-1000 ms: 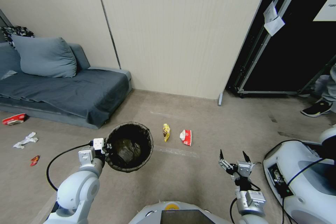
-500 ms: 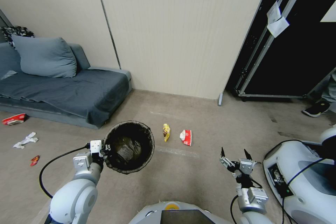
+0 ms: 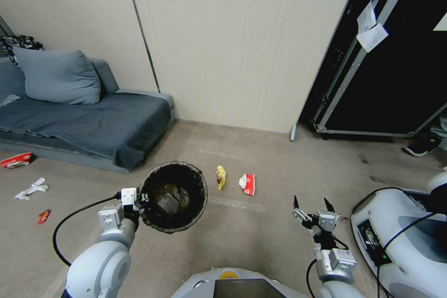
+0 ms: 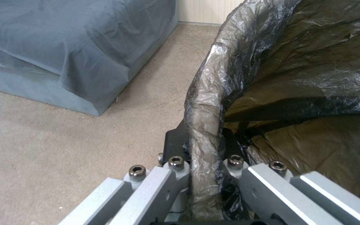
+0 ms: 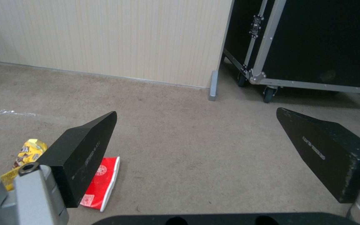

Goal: Pick up the trash bin, then pick up the garbage from the floor and place it into the trash bin.

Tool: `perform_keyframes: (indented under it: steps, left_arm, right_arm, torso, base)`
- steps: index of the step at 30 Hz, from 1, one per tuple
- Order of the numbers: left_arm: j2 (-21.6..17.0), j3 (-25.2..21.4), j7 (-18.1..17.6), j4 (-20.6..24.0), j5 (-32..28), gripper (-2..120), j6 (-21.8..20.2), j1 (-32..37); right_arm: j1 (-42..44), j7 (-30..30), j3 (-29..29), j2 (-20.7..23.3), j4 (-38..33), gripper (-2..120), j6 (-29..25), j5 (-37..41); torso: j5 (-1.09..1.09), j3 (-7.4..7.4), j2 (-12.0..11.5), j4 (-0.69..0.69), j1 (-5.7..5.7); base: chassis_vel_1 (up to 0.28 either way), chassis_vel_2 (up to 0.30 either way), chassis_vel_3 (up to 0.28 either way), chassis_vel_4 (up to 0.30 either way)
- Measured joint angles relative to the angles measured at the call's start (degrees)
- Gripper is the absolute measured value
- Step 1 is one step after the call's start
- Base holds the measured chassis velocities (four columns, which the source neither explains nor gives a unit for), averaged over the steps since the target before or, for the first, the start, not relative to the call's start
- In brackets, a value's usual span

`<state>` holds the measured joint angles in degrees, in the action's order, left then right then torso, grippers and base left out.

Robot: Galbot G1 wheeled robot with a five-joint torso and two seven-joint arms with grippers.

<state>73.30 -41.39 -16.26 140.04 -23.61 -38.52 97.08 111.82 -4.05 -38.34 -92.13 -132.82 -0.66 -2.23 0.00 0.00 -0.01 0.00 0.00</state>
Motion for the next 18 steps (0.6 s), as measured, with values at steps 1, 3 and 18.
perform_keyframes:
  steps: [1,3,18]
  left_arm:
    - [0.1,0.0,0.0,0.0,0.0,1,0.0,-0.1]
    - [0.1,0.1,0.1,0.0,0.0,1,0.0,-0.1]
    - [0.1,-0.2,0.4,0.0,0.0,1,-0.1,-0.4]
  right_arm:
    - [0.0,0.0,0.0,0.0,0.0,100,0.0,0.0]
    - [0.0,0.1,0.0,0.0,0.1,100,0.0,0.0]
    - [-0.4,0.3,0.1,0.0,0.7,100,-0.2,-0.1]
  torso:
    - [0.00,0.00,0.0,0.00,0.00]
    - [0.00,0.00,0.0,0.00,0.00]
    - [0.00,0.00,0.0,0.00,0.00]
  base:
    - [-0.034,0.061,0.071,-0.066]
    - [-0.054,0.058,0.071,-0.066]
    - [-0.050,0.046,0.052,-0.049]
